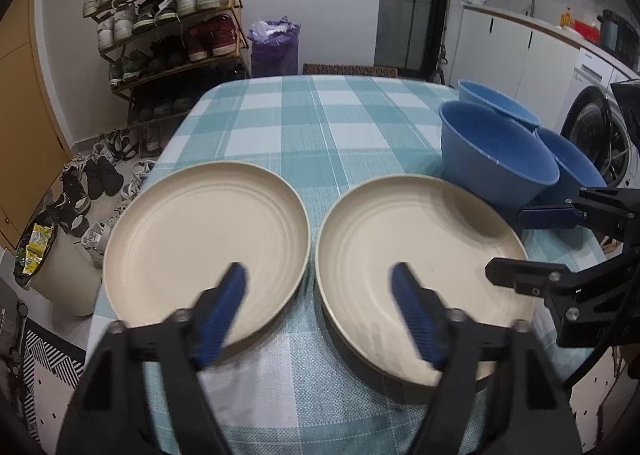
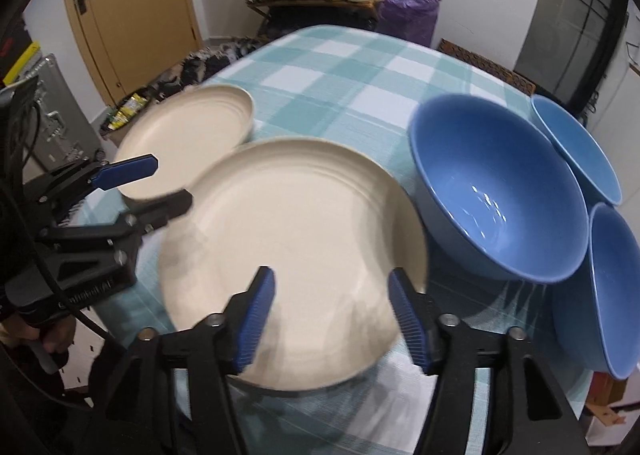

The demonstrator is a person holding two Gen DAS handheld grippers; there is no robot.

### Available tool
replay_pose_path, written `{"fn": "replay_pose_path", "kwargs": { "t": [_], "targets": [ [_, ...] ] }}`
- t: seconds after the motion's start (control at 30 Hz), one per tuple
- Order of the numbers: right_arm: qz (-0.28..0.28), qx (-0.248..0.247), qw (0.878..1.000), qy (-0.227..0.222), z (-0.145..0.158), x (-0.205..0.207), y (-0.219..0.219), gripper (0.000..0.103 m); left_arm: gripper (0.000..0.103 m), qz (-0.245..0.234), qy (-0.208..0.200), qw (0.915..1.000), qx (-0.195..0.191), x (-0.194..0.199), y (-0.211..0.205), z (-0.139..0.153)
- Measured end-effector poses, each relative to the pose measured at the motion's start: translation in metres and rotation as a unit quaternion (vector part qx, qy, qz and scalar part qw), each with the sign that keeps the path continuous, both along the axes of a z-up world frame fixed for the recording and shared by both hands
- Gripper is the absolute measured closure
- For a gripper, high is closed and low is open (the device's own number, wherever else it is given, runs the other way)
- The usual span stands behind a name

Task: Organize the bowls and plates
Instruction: 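Withdraw both open tools from the beige plates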

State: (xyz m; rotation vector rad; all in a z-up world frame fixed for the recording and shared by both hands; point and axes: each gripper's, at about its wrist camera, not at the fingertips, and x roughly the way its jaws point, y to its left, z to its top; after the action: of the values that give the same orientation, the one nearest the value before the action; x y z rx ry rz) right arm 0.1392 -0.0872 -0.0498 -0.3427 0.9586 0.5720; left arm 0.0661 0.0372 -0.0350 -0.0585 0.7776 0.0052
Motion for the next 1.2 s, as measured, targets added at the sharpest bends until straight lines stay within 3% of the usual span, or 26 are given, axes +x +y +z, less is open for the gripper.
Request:
{"fn": "replay_pose_path", "kwargs": {
  "t": [0.23, 0.37, 1.2],
  "targets": [
    [-0.006, 0.033, 0.999, -0.025, 0.019, 0.008, 0.012, 0.014, 0.0, 0.015, -0.016, 0.9998, 0.001, -0.004, 0.013, 0.01],
    [-0.009, 0.047, 0.998, -0.032, 0.027, 0.015, 0.016, 0.001, 0.0, 0.021, -0.022, 0.9995, -0.008, -0.004, 0.022, 0.013],
    [-0.002, 0.077, 0.997, -0.022, 0.039, 0.049, 0.059, 0.001, 0.0, 0.122, -0.031, 0.9908, -0.05, -0.009, 0.102, 0.011]
  ]
}}
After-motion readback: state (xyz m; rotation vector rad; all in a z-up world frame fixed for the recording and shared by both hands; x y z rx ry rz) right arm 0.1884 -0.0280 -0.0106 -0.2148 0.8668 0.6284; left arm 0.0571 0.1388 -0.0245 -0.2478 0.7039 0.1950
